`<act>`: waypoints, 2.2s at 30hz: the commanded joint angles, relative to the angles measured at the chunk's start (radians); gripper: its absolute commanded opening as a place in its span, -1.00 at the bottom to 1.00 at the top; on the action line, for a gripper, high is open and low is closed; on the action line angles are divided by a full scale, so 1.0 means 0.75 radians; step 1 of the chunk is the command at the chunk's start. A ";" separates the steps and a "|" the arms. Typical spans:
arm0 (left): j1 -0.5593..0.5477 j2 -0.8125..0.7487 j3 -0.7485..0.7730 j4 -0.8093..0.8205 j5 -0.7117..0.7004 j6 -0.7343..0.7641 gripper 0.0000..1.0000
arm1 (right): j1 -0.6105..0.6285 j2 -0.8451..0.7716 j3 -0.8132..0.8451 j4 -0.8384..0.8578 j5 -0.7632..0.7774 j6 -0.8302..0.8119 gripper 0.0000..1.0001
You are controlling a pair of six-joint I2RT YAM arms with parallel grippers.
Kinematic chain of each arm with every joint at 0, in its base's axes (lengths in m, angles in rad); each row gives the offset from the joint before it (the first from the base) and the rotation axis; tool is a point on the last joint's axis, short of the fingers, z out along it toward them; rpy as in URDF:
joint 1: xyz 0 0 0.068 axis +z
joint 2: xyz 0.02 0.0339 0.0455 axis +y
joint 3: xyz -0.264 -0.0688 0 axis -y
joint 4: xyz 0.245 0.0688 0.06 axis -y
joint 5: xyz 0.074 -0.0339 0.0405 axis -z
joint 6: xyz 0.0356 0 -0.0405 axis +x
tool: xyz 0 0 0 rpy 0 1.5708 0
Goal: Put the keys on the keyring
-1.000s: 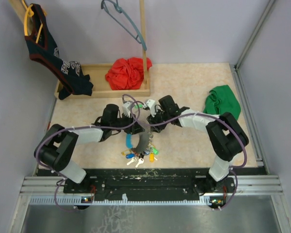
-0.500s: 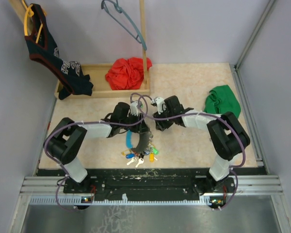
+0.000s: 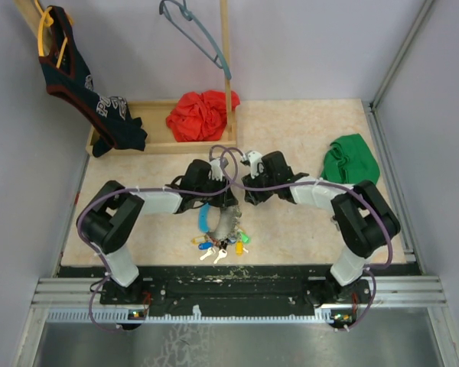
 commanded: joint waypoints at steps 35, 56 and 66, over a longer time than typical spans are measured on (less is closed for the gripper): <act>0.118 0.003 -0.187 0.263 0.175 -0.074 -0.42 | -0.060 0.310 0.119 0.201 -0.722 -0.067 -0.41; 0.098 -0.204 -0.231 0.169 0.152 0.070 -0.37 | -0.060 0.265 0.082 0.246 -0.691 -0.068 -0.50; -0.014 -0.195 -0.210 0.171 0.002 0.176 -0.42 | -0.083 0.038 -0.024 0.180 -0.368 -0.023 -0.43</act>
